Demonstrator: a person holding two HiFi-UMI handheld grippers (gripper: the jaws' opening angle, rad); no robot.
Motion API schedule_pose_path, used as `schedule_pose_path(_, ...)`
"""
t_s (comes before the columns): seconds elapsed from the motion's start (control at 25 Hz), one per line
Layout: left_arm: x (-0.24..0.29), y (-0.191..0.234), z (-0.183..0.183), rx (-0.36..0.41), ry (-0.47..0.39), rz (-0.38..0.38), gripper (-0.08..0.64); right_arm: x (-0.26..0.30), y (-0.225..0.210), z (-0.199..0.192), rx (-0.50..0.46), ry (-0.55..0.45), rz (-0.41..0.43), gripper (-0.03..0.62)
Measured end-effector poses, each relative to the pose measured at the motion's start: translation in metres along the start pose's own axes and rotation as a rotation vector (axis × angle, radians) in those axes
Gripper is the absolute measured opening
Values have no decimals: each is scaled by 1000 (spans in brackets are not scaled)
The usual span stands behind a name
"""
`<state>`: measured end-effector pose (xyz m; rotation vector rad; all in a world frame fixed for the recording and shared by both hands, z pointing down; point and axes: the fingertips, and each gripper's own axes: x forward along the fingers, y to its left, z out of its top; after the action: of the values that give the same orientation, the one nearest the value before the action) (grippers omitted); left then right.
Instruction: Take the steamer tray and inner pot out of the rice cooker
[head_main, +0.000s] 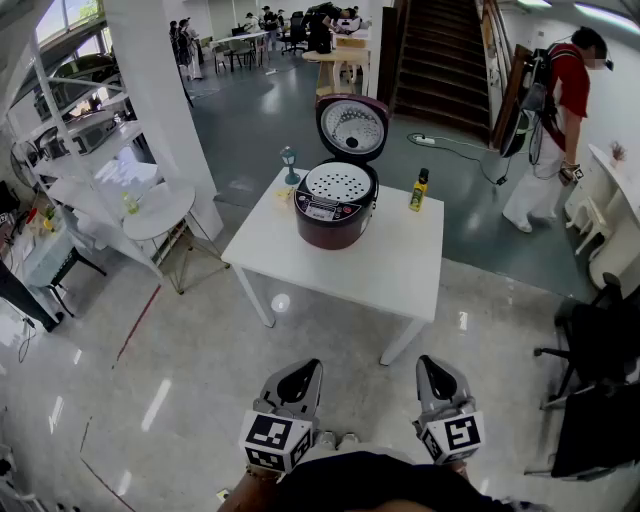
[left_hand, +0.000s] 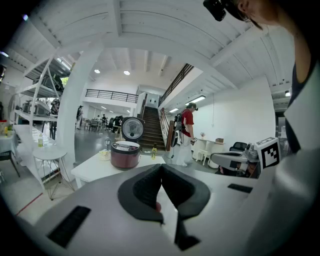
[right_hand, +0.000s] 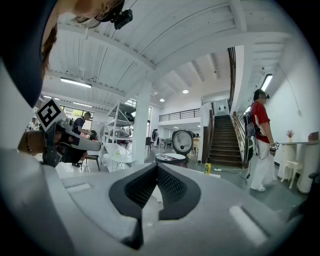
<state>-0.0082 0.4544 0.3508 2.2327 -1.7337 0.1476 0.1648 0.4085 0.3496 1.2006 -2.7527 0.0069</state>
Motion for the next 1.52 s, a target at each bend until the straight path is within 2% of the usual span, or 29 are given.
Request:
schedule_pose_path(0.16,2,3,-1,1,-3,3,3,3,-3,0,7,-24,-4,5)
schedule_pose_path(0.56,9,6,0,4,0,3,3,5,-9,-5,-2,1,-19,5)
schedule_pose_path(0.72,13,1,7,13,-39,-29,5,6,-19,-5,28,-7,-40,5)
schedule_pose_path(0.8,15,2,10,10,-66,-21,5,7,-24,-9,55,4,-39,6)
schedule_pose_path(0.88,18,6,14,3,-91,5,19,9,-31,-15,57,17,-52,6)
schedule_pose_path(0.92,20,8,14,1,-96,13,59,9,-34,-17,56,20,-61,6)
schedule_pose_path(0.96,22,10,14,1,-94,18,144,10,-37,-18,59,22,-67,6)
schedule_pose_path(1.0,24,12,13,4,-89,25,206,11,-39,-19,65,25,-69,39)
schedule_pose_path(1.04,26,13,12,9,-84,32,226,13,-42,-19,74,28,-71,69)
schedule_pose_path(1.12,29,14,12,20,-83,43,252,17,-48,-20,89,23,-74,196)
schedule_pose_path(1.2,34,11,13,18,-92,40,283,19,-54,-18,90,12,-75,277)
schedule_pose_path(1.32,42,4,17,3,-107,17,378,23,-57,-17,55,17,-52,330)
schedule_pose_path(1.52,53,-6,18,50,-94,19,394,28,-62,-20,36,44,-12,362)
